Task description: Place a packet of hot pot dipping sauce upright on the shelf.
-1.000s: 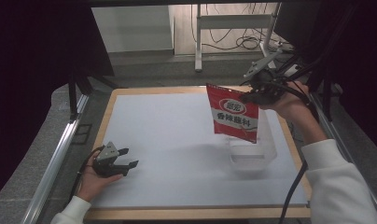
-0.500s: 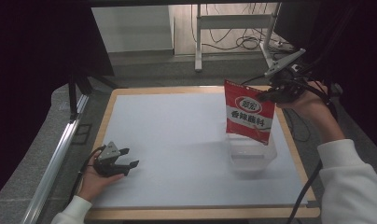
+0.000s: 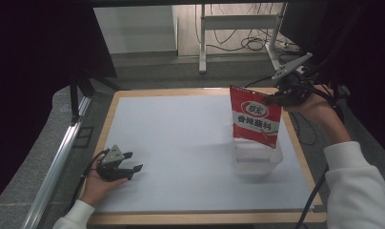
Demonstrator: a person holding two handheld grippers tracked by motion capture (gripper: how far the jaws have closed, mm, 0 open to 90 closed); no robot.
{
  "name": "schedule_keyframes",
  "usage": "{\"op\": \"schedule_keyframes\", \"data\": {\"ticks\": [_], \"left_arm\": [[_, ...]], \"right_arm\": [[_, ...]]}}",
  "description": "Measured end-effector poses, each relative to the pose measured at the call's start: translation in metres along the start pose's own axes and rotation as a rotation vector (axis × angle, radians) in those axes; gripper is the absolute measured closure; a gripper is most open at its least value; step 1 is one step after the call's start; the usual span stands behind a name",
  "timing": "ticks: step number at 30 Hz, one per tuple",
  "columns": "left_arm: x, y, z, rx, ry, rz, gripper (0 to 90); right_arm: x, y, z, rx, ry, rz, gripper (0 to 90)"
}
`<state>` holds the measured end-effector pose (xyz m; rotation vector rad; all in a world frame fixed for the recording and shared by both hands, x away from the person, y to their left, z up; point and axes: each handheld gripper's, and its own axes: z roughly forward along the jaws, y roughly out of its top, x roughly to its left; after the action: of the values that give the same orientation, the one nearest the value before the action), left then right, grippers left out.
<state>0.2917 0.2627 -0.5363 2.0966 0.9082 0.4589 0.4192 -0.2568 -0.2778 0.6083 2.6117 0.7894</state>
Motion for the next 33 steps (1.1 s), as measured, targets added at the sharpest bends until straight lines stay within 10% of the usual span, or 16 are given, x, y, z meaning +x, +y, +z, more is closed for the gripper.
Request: {"op": "schedule_keyframes", "data": {"ticks": [21,28,33], "left_arm": [[0.0,0.001,-0.001,0.004,-0.005,0.013,32.5],[0.0,0.001,-0.001,-0.003,-0.007,0.009,32.5],[-0.001,0.001,0.0,-0.001,-0.01,0.01,32.5]], "right_arm": [[-0.007,-0.046,0.02,-0.07,0.002,0.093,87.7],[0.016,-0.025,0.01,-0.186,-0.171,0.155,39.6],[0.046,-0.005,0.007,-0.276,-0.185,0.138,32.6]]}}
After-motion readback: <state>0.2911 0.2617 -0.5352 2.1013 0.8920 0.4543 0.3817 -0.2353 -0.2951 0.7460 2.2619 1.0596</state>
